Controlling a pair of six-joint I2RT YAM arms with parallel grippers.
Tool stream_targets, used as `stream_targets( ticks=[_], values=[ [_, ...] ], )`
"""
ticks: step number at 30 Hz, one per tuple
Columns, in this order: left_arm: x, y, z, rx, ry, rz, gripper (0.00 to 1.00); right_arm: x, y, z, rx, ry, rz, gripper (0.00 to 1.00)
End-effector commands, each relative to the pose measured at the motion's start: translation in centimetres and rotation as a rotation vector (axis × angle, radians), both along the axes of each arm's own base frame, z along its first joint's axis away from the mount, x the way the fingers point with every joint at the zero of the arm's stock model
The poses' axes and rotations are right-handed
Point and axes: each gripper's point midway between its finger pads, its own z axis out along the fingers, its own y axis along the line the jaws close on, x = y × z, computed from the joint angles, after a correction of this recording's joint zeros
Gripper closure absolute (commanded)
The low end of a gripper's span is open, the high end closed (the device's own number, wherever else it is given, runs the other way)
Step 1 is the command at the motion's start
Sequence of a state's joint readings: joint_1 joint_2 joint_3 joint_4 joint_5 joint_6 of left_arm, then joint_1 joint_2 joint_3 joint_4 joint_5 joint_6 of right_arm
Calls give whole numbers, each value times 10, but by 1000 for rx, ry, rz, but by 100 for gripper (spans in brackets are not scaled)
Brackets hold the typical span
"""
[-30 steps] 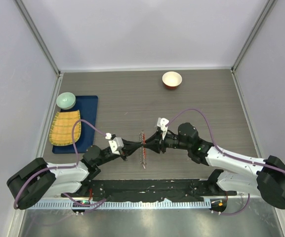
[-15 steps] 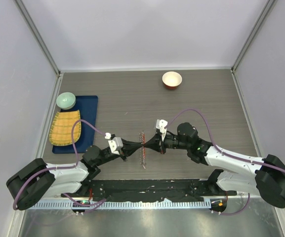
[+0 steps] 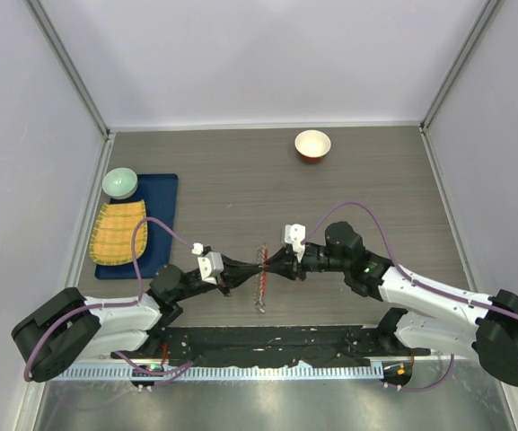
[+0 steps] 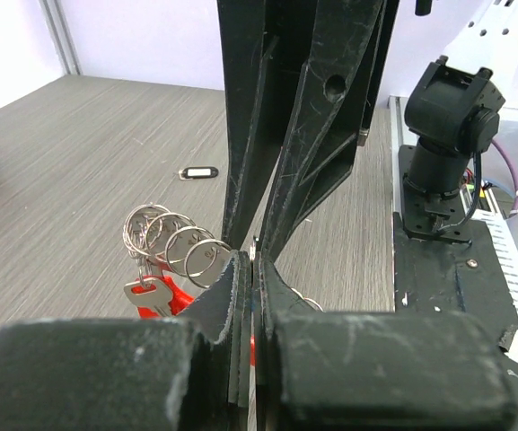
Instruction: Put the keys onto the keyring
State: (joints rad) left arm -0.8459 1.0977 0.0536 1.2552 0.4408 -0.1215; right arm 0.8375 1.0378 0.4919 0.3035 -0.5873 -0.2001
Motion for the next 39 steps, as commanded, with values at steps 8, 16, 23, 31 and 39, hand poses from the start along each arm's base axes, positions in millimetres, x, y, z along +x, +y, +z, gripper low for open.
stream_targets(
  ticks=[8, 16, 23, 31, 39],
  values=[
    [-4, -5, 37, -92, -93, -38, 98, -2, 7, 29, 24, -94, 72, 94],
    [10, 3, 22, -8, -96, 58, 83, 3, 1, 24, -80, -16, 31, 99],
    [25, 22, -1, 108, -51, 187, 61, 29, -7, 29, -330, 114, -125, 99],
    [29, 37, -12, 105, 18, 269, 54, 48, -33, -2, -791, 200, -264, 99],
    [30, 39, -16, 104, 35, 284, 51, 62, -36, -6, -1025, 167, -291, 99]
  ],
)
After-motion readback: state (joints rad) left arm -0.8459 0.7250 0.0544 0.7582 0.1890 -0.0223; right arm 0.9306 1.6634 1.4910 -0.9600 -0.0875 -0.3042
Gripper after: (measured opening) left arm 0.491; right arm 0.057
